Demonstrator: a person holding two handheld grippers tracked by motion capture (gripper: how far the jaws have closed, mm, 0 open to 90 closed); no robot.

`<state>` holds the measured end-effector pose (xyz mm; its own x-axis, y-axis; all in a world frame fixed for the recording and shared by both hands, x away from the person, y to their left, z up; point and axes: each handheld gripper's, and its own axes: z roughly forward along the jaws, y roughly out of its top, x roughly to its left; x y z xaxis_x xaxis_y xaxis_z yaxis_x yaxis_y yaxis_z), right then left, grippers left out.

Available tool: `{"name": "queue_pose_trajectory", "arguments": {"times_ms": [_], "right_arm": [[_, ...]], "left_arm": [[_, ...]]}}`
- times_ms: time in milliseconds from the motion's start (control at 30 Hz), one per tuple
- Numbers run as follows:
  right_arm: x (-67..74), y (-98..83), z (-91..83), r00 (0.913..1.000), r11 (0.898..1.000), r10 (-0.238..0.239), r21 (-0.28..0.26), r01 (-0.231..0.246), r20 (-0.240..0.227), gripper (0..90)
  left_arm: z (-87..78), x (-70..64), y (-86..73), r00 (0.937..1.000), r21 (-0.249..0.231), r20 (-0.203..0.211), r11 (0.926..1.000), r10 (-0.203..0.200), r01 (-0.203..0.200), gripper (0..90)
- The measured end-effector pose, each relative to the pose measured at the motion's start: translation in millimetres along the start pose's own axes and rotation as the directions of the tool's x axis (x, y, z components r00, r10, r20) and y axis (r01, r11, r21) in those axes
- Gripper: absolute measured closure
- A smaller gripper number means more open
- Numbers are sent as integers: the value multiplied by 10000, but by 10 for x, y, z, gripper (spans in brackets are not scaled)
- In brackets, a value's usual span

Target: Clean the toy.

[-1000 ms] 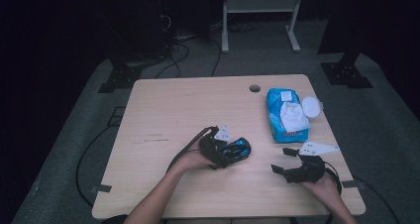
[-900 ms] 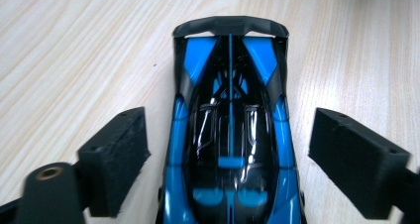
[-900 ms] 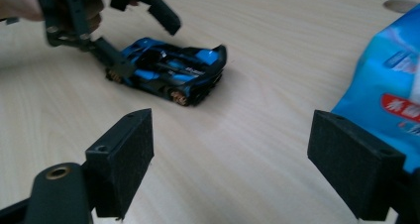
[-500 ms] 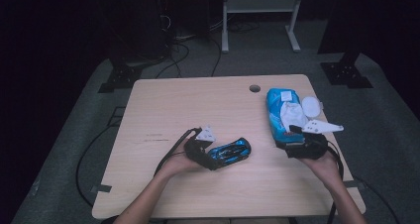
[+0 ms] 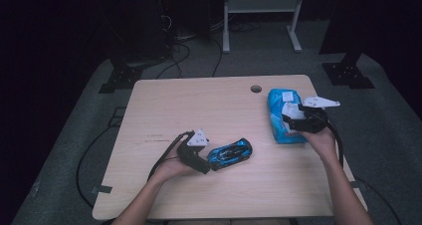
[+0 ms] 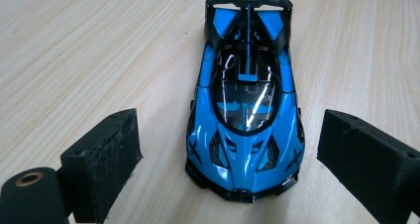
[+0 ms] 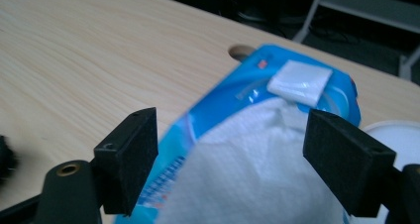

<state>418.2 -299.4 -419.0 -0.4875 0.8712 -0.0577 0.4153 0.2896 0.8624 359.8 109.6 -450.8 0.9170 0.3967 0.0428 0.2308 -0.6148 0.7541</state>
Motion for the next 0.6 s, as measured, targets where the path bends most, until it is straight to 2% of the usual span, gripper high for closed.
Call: {"name": "queue_pose_trajectory", "arguments": {"times_ms": [100, 267, 367, 500, 600], "right_arm": [[-59, -58, 82, 9993, 9989, 358, 285, -360, 93, 249], [-78, -99, 153, 9981, 9971, 503, 552, -523, 356, 417], [-89, -108, 154, 9955, 9952, 801, 517, -827, 506, 543], [-81, -113, 167, 9969, 9955, 521, 755, -565, 595, 708], [-88, -119, 162, 9975, 9951, 558, 787, -592, 436, 816]], "left_arm": [[31, -24, -15, 9999, 181, 37, 9998, 127, -128, 76], [43, -29, -5, 9999, 17, 35, 9999, 169, -169, 76], [36, -31, 6, 9996, -54, -16, 9996, 267, -268, 76], [35, -24, 11, 9997, -106, -54, 9997, 238, -238, 76], [40, -23, 6, 9998, -26, -51, 9998, 216, -216, 76]]}}
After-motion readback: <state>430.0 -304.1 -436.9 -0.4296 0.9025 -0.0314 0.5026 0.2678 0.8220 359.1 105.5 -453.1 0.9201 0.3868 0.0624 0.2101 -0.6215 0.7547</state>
